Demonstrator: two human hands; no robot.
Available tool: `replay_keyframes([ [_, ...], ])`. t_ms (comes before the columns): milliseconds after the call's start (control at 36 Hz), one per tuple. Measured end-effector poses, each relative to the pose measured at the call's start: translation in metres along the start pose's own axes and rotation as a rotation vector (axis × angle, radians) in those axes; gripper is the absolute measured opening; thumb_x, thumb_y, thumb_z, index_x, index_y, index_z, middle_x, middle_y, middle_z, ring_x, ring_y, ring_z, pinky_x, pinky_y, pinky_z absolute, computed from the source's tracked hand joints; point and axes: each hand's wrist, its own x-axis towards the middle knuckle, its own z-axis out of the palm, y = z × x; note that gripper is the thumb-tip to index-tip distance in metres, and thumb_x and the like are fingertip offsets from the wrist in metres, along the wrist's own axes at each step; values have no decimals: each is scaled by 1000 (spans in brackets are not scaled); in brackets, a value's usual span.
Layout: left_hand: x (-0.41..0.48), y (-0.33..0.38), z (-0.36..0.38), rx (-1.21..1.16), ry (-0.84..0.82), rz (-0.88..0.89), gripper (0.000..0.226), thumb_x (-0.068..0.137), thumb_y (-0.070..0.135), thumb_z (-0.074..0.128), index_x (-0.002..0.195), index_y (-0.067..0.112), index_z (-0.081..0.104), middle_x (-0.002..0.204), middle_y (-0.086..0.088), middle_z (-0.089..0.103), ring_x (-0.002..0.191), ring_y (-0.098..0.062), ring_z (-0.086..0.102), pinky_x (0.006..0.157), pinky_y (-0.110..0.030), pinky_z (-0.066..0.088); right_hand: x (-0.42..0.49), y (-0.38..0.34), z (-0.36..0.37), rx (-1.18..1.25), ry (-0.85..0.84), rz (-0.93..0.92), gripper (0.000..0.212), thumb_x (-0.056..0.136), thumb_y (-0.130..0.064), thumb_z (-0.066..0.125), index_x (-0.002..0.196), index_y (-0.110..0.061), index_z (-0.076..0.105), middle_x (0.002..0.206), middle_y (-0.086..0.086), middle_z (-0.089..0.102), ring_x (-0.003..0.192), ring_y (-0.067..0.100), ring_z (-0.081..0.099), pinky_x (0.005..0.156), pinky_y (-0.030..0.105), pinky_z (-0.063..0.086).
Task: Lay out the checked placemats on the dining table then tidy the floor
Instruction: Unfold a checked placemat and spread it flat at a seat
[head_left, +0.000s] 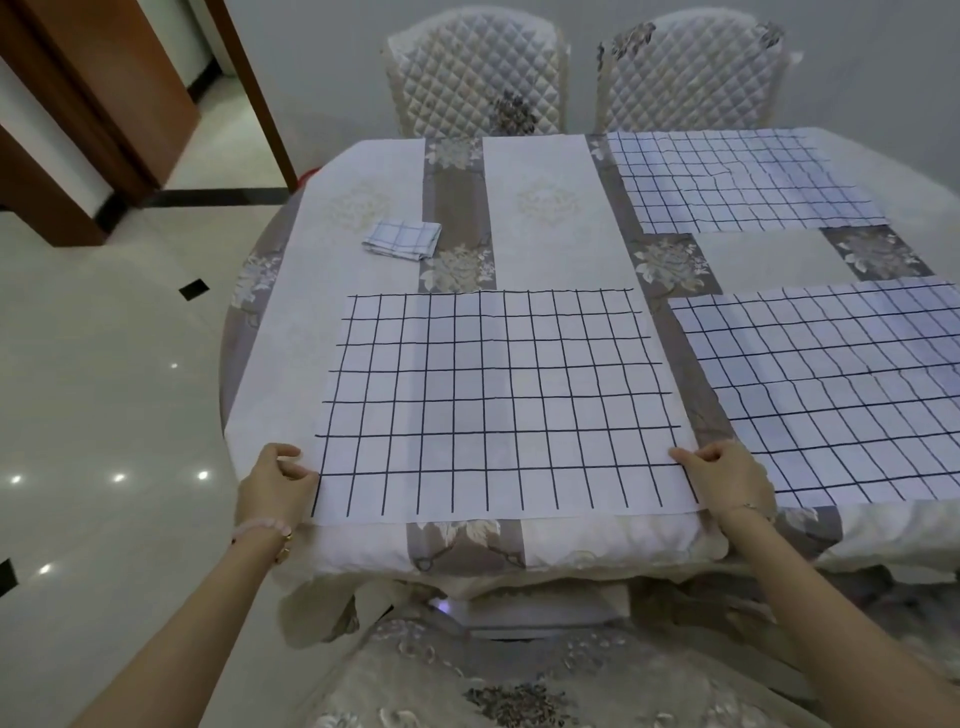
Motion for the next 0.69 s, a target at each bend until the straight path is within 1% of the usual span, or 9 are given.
replay_keyframes([
  [111,-1,5,3,364,52,205,38,79,11,62,116,14,55,116,-11,54,107,-32,50,79,-41,45,-4,-7,-6,-156,135,-73,42,83,-50,60,99,-12,53,100,11,58,76,28,52,64,33,39],
  [167,-5,11,11,430,82,389,35,80,7,63,114,8,60,118,-16,55,107,-36,48,83,-44,46,-4,-17,-8,-153,229,-208,37,88,-38,57,107,-7,53,106,14,55,81,32,54,63,32,38],
  [222,-12,20,25,448,35,567,30,80,3,63,110,6,63,114,-16,60,105,-37,52,87,-43,46,-4,-32,-4,-123,274,-397,27,89,-23,58,110,-5,58,106,17,58,92,33,55,65,34,41],
  [306,-23,32,56,452,-114,763,30,85,10,60,114,6,64,119,-13,63,112,-33,57,97,-40,44,7,-59,15,-127,126,-625,31,91,-11,53,121,-8,59,120,12,60,112,29,53,91,38,45],
  [389,-30,36,86,575,-249,878,45,88,37,45,124,13,59,129,-7,59,120,-27,56,101,-44,45,22,-84,38,-300,-140,-802,42,97,-18,42,137,-8,44,144,8,44,134,24,37,112,32,28],
  [444,-29,30,97,713,-282,892,54,92,50,29,126,20,58,132,-2,58,122,-24,56,102,-42,44,30,-93,48,-395,-255,-780,50,97,-36,29,141,-12,37,151,4,33,141,22,26,114,40,26],
  [500,-26,22,99,789,-279,889,60,97,53,14,131,23,53,136,2,55,126,-21,52,109,-36,32,37,-96,50,-442,-293,-698,53,98,-41,21,144,-17,30,156,-1,22,145,19,17,116,45,21],
  [611,-23,8,91,777,-311,925,59,97,55,14,141,25,38,146,3,43,136,-15,29,113,-31,8,51,-98,48,-473,-287,-623,52,101,-35,22,151,-23,14,159,-7,8,147,17,6,118,44,13],
  [694,-28,1,84,743,-325,932,56,97,55,15,144,29,30,149,4,37,138,-15,23,113,-30,5,60,-94,49,-514,-284,-597,54,101,-37,20,151,-26,4,160,-8,-2,147,16,-2,118,44,6],
])
